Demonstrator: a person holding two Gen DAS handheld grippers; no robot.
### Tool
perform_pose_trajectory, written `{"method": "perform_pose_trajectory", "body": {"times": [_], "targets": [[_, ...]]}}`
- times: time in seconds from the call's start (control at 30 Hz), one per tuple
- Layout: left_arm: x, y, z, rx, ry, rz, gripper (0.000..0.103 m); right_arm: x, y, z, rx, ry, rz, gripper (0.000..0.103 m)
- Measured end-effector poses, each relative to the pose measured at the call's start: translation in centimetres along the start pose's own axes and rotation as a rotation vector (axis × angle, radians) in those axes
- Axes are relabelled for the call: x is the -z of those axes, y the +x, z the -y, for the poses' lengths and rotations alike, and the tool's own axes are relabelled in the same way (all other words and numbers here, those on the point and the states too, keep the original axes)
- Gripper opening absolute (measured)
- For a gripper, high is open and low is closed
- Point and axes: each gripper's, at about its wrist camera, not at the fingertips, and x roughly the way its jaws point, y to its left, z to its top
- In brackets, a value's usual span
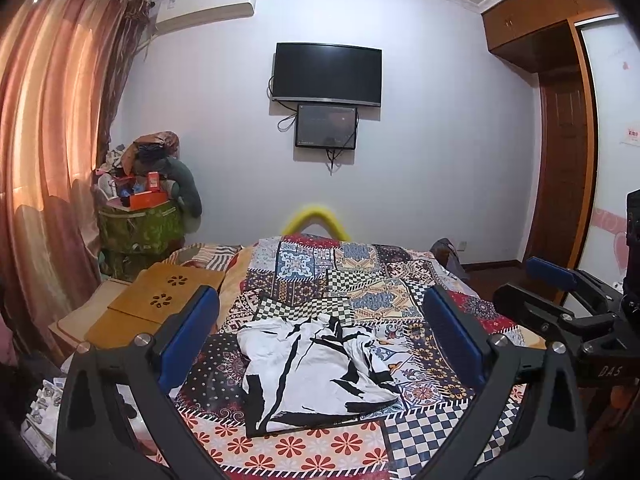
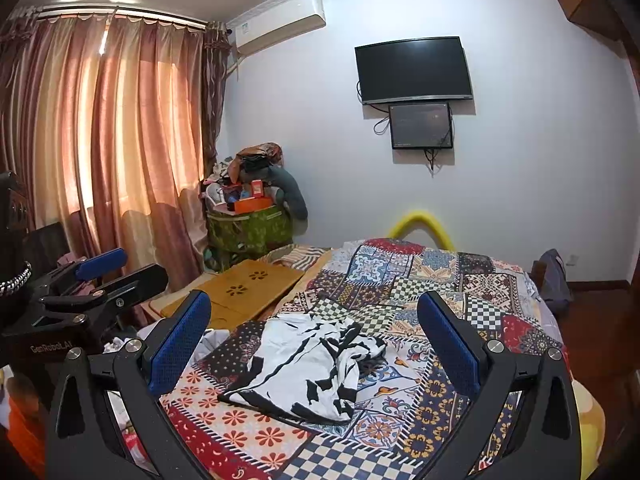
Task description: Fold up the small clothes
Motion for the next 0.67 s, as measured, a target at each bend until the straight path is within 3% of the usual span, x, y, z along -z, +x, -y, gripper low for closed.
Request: {"method": "perform_pose_trajectory", "body": {"times": [0.67], "targets": [[-0.09,0.22,0.30,0.007,-0.009,-0.013,0.103,0.13,0.28,-0.49,0.012,0.006,-0.010,0.102]]}}
